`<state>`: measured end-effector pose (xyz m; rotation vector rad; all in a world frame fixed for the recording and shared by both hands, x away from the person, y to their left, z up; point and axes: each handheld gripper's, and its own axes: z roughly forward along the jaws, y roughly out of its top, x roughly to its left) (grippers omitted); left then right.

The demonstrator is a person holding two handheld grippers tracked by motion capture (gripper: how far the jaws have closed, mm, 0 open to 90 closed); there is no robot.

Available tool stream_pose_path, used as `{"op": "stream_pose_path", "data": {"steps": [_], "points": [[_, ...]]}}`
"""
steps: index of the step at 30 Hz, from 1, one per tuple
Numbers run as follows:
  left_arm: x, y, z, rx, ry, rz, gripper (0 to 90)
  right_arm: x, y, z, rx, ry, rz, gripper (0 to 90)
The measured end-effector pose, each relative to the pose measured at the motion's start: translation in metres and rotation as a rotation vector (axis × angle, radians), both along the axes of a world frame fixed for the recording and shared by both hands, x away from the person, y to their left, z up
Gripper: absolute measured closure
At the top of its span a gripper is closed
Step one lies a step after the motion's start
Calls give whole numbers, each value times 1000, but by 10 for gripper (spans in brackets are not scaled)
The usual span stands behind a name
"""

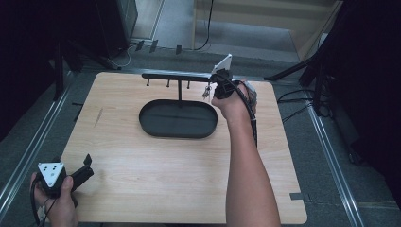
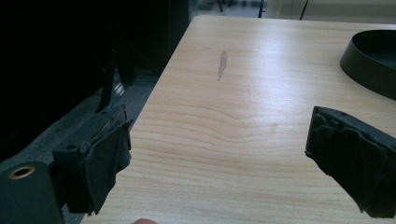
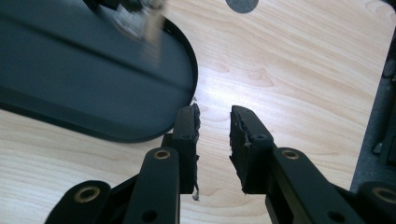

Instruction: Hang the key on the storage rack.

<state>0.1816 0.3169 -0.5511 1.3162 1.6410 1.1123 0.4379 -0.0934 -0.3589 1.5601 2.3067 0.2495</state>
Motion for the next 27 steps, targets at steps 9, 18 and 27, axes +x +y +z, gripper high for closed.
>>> {"op": "stream_pose_path", "data": {"steps": [9, 18, 27], "points": [[0, 0, 0, -2, -2, -3, 71, -9, -23, -9, 37, 25, -11, 696], [0, 0, 0, 4, 0, -4, 71, -20, -44, -26, 82, 60, -32, 631], [0, 0, 0, 5, -1, -6, 71, -36, -65, -43, 68, 43, -37, 432]]}}
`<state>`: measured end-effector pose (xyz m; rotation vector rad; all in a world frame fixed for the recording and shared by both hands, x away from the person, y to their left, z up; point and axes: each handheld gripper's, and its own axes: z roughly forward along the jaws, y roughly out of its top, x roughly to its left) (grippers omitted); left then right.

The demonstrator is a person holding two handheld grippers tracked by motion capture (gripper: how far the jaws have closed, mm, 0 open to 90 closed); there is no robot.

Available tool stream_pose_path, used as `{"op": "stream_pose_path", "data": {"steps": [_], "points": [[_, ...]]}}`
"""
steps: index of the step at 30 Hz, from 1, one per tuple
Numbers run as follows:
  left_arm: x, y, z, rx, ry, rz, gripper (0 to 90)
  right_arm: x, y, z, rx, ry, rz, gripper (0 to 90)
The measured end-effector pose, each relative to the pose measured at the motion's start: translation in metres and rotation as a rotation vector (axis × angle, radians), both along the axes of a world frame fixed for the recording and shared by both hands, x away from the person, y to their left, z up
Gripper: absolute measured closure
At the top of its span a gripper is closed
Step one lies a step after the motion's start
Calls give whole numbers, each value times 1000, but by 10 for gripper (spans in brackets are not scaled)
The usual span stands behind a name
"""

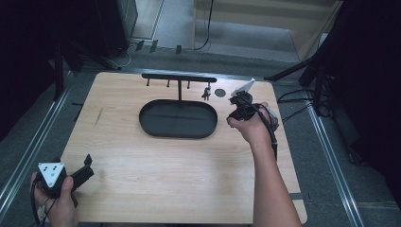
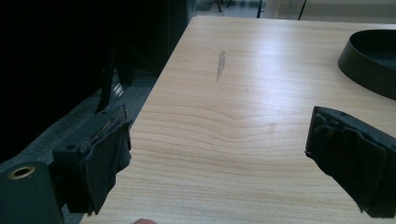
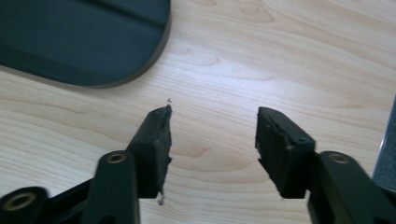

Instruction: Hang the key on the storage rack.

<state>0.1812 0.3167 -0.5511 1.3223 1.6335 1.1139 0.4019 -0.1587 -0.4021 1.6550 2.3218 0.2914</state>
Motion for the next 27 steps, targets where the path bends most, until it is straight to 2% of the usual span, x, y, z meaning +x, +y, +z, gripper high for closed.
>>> {"op": "stream_pose_path", "data": {"steps": [8, 15, 19, 23, 27], "points": [[0, 0, 0, 2, -2, -2, 71, -18, -25, -15, 12, -4, -34, 293], [0, -1, 0, 6, -3, -4, 71, -38, -49, -30, 60, -30, -65, 185], [0, -1, 0, 6, -2, -6, 71, -51, -63, -39, 72, -78, -75, 141], [0, 0, 0, -1, 2, -9, 71, -64, -76, -48, 112, -124, -71, 102], [0, 0, 0, 2, 0, -10, 71, -76, -86, -60, 156, -159, -62, 19]]}}
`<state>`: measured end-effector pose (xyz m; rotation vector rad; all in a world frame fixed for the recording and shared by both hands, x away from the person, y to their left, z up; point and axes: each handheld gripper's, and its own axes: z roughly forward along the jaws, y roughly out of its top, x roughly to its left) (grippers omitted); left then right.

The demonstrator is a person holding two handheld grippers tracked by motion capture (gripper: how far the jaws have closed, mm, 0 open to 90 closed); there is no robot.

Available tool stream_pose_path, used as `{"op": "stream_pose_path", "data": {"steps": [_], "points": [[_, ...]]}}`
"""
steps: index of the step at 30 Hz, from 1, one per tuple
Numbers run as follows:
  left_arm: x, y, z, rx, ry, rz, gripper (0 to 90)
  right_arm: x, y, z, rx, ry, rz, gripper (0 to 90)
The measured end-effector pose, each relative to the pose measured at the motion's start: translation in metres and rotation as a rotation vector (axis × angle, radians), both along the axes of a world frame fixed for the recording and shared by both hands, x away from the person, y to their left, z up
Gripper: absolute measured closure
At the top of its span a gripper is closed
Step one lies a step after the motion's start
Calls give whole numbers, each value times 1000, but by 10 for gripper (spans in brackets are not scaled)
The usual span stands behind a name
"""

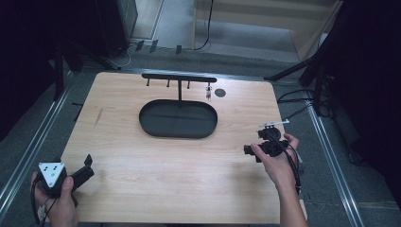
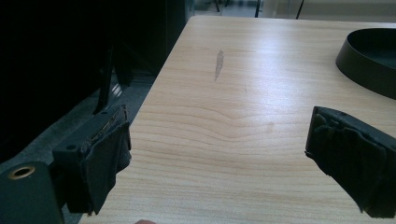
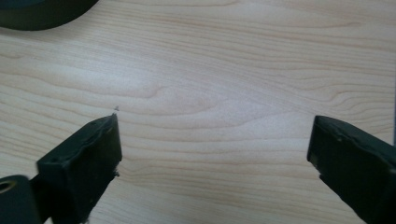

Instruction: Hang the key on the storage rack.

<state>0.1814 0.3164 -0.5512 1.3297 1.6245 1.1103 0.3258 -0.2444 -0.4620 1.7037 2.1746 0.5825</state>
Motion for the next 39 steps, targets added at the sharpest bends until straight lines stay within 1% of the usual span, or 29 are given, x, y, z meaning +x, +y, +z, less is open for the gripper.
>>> {"op": "stream_pose_path", "data": {"steps": [4, 7, 8, 9, 13, 15, 19, 23, 26, 29, 32, 33, 35, 37, 39], "points": [[0, 0, 0, 0, -1, -3, 71, -13, -8, -11, 33, -53, 10, 0], [0, 0, 0, 1, -3, -5, 71, -23, -15, -21, 53, -111, 19, 0], [0, 0, 0, 0, -2, -6, 71, -30, -20, -28, 78, -146, 26, 1], [0, 0, 0, -2, 2, -8, 71, -30, -20, -28, 78, -146, 26, 1], [0, 0, 0, -3, 0, -11, 71, -44, -32, -42, 103, -219, 32, 1], [0, 0, 0, -3, 0, -14, 71, -50, -38, -48, 103, -252, 23, 1], [-1, 0, 0, -2, -2, -16, 71, -63, -51, -57, 137, -320, -4, 1], [-1, -1, 0, 3, -5, -17, 71, -76, -66, -67, 156, -387, -32, 18], [-1, -1, 0, 8, -11, -17, 70, -85, -79, -73, 174, -425, -52, 22], [-2, -3, 0, 24, -18, -14, 70, -94, -91, -78, 199, -461, -82, 31], [-2, -3, 0, 29, -18, -11, 70, -102, -102, -81, 246, -486, -108, 42], [-2, -3, 0, 30, -17, -10, 69, -104, -104, -80, 265, -498, -107, 47], [-2, -3, 0, 30, -16, -11, 69, -105, -108, -78, 284, -522, -116, 49], [-2, -3, 0, 30, -13, -11, 69, -106, -113, -79, 324, -528, -128, 52], [-2, -3, 0, 29, -13, -13, 69, -106, -115, -80, 342, -533, -136, 58]]}}
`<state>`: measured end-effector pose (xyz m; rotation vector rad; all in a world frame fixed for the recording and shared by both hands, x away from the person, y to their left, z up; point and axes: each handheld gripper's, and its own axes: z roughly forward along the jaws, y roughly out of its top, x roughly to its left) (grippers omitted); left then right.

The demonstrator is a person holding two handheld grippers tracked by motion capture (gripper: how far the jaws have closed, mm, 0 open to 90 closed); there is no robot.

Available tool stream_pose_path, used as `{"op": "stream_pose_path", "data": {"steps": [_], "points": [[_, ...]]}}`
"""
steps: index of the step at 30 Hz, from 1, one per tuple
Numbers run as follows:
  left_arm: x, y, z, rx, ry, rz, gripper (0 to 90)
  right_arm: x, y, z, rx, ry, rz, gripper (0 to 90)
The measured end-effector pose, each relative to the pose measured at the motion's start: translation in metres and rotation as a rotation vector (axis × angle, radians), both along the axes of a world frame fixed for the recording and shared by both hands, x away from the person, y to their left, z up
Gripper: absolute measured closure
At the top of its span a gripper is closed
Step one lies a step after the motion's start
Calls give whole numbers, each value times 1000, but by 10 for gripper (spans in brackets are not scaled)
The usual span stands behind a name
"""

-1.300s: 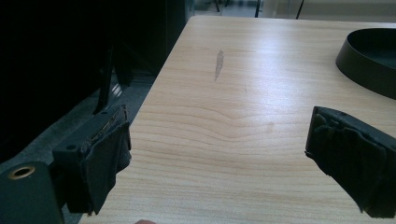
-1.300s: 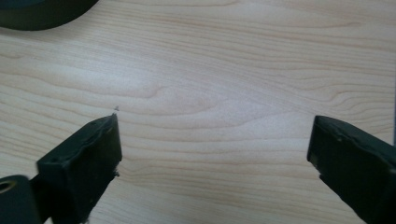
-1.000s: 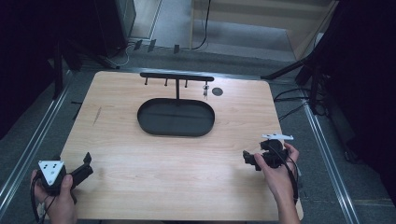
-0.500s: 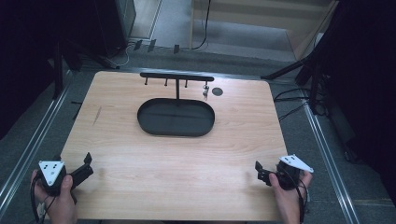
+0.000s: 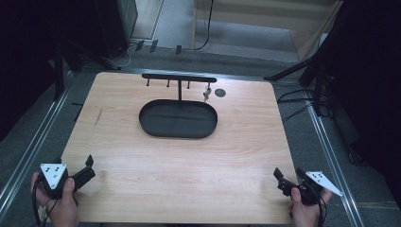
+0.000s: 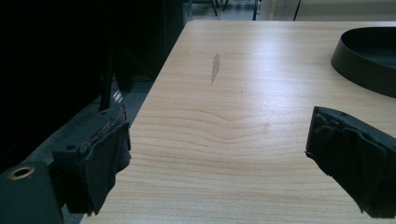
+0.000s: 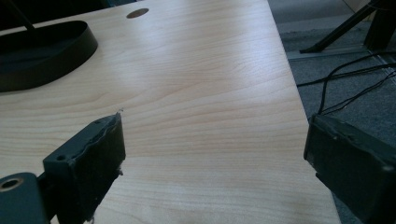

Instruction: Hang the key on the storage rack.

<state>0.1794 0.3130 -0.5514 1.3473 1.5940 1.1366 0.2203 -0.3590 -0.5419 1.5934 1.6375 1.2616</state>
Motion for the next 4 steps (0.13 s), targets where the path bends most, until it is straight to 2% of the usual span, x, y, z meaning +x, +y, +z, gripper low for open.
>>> {"op": "stream_pose_path", "data": {"steps": [2, 4], "points": [[-1, 0, 0, 4, 3, -5, 69, 1, 0, -1, 7, 2, 1, 70], [-2, -1, 0, 8, 10, -8, 69, 1, 2, -3, 5, 8, -15, 131]]}}
